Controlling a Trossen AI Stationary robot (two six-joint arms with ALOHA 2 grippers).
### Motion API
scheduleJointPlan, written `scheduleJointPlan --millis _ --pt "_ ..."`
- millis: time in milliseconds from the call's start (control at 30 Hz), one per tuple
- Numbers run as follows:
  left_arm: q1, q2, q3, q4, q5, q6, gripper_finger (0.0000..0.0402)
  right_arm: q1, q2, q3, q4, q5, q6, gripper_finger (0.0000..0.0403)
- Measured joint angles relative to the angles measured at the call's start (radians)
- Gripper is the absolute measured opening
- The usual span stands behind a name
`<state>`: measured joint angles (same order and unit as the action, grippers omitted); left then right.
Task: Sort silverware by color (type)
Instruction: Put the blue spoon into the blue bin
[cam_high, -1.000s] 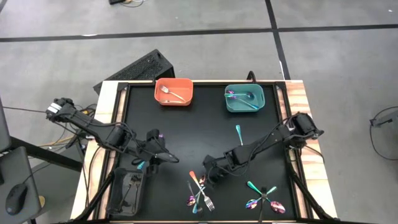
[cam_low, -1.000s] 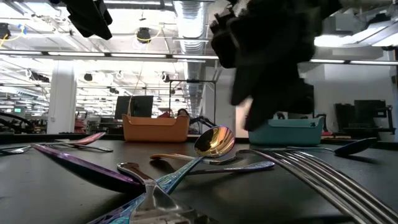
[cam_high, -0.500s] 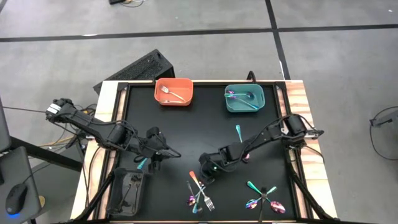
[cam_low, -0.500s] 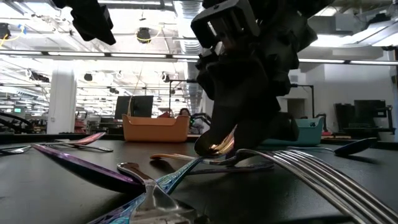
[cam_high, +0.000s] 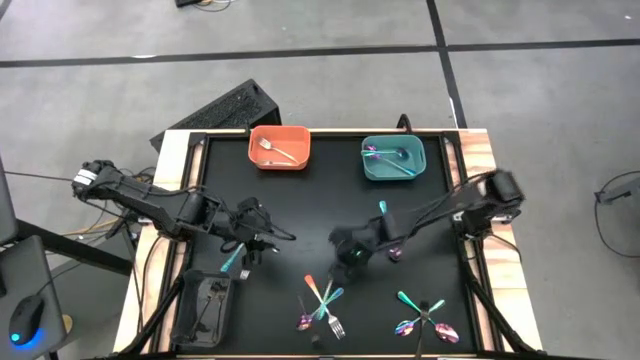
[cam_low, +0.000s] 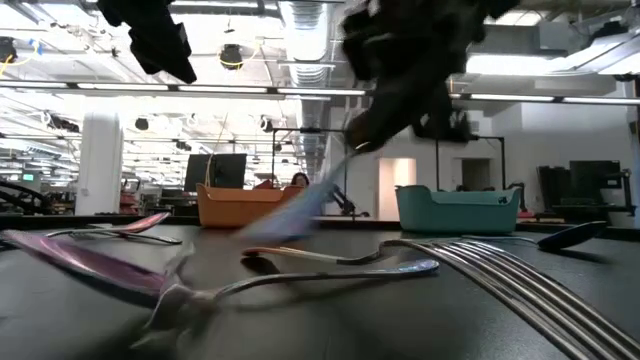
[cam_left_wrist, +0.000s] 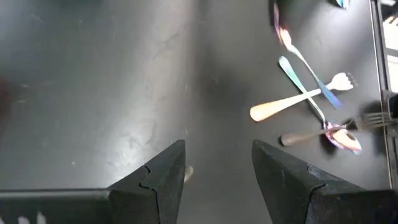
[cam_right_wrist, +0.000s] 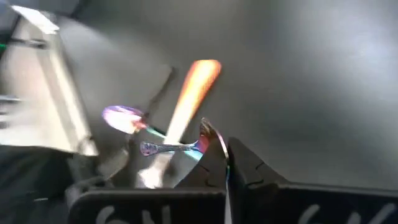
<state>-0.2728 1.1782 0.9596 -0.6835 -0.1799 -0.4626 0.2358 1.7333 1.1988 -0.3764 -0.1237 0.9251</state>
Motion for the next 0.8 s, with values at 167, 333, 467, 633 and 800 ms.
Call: scheduleJointPlan --millis 167,333,467,633,800 --pt "0.078 0.0 0.0 0.013 0.026 0.039 0.0173 -0.096 -0.186 -0.001 -0.297 0.194 -0.096 0.0008" --pt "0.172 0.0 0.0 0.051 0.053 0.068 0.0173 -0.211 -0.383 0.0 -0.529 0.497 -0.176 0.0008" --pt "0.249 0.0 0.0 0.093 0.077 0.096 0.0173 -0.341 -0.481 0.0 -0.674 0.669 -0.245 0.0008" --pt "0.341 0.0 0.0 0.127 0.093 0.103 0.0173 -0.534 -0.52 0.0 -0.739 0.743 -0.378 0.0008" --pt "0.411 0.0 0.0 0.134 0.089 0.059 0.0173 -0.702 -0.473 -0.001 -0.75 0.772 -0.537 0.0008"
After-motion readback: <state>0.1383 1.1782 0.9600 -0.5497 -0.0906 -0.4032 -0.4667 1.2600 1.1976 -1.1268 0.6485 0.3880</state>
